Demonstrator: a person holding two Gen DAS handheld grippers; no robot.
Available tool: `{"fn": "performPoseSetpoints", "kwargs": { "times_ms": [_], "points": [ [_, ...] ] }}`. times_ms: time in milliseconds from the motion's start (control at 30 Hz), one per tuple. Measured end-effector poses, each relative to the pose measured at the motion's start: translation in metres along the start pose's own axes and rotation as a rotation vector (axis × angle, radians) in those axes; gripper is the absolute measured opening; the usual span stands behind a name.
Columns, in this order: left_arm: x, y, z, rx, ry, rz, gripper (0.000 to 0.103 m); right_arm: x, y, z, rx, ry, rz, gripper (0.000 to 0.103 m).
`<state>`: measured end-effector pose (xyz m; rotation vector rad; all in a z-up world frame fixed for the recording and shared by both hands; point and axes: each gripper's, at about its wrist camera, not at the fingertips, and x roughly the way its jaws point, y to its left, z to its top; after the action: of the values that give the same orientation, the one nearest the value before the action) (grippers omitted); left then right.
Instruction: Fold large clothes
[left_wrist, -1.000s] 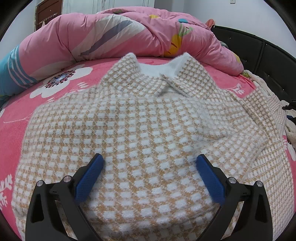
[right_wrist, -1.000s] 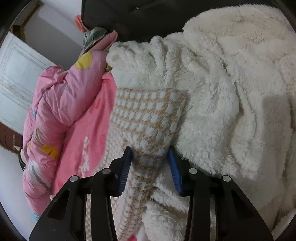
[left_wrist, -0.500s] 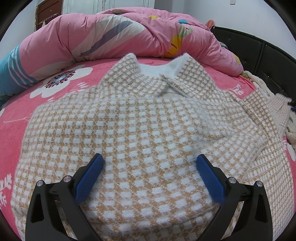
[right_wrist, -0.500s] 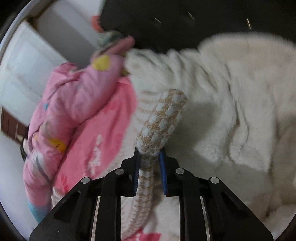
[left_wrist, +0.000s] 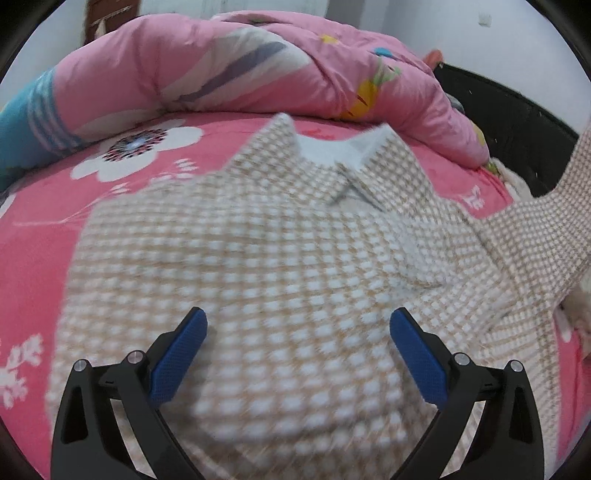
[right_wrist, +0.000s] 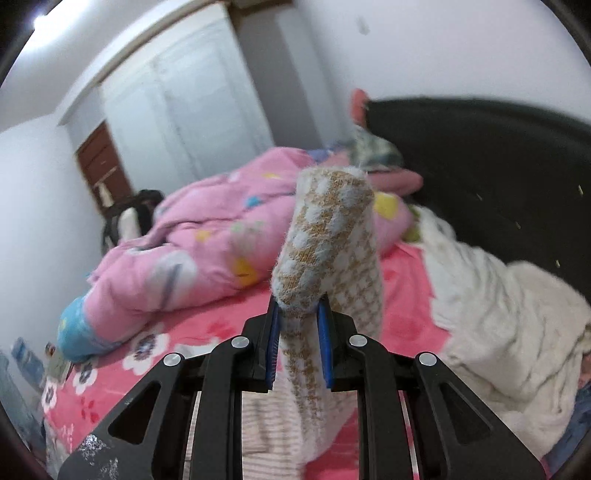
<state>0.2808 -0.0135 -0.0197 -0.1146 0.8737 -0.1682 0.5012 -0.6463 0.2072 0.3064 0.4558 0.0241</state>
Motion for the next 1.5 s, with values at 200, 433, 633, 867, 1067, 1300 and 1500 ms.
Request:
{"fn": "performPoseSetpoints", "kwargs": {
  "times_ms": [200,433,633,867,1067,1300,1500],
  "points": [
    [-0.048,0.029,-0.006,-0.009,-0.064,-0.022,0.097,0.021,0.125,-0.031,-0.124,0.002,0.12,0.017],
    [-0.07,0.061,-0.033,-0.043,-0.09,-0.047,0.094,0.129,0.266,-0.161,-0.354,0.259,0.274,0.02],
    [-0.048,0.078,-0.041,-0.077,-0.042,-0.071,0.089,0.242,0.266,-0.279,-0.216,0.833,0.392,0.044],
    [0.003,0.055,0.028,-0.11,-0.083,-0.14,0.082,0.191,0.167,-0.211,-0.189,0.615,0.409,0.074],
    [0.088,0.044,0.12,-0.294,-0.028,-0.152,0.057,0.197,0.014,-0.162,0.082,0.515,0.196,0.074],
    [0.197,0.005,0.209,-0.387,0.141,-0.188,0.045,0.222,-0.074,-0.155,0.264,0.497,0.134,0.065],
    [0.244,-0.036,0.237,-0.348,0.182,-0.118,0.037,0.24,-0.07,-0.173,0.267,0.516,0.13,0.062]
  ]
}}
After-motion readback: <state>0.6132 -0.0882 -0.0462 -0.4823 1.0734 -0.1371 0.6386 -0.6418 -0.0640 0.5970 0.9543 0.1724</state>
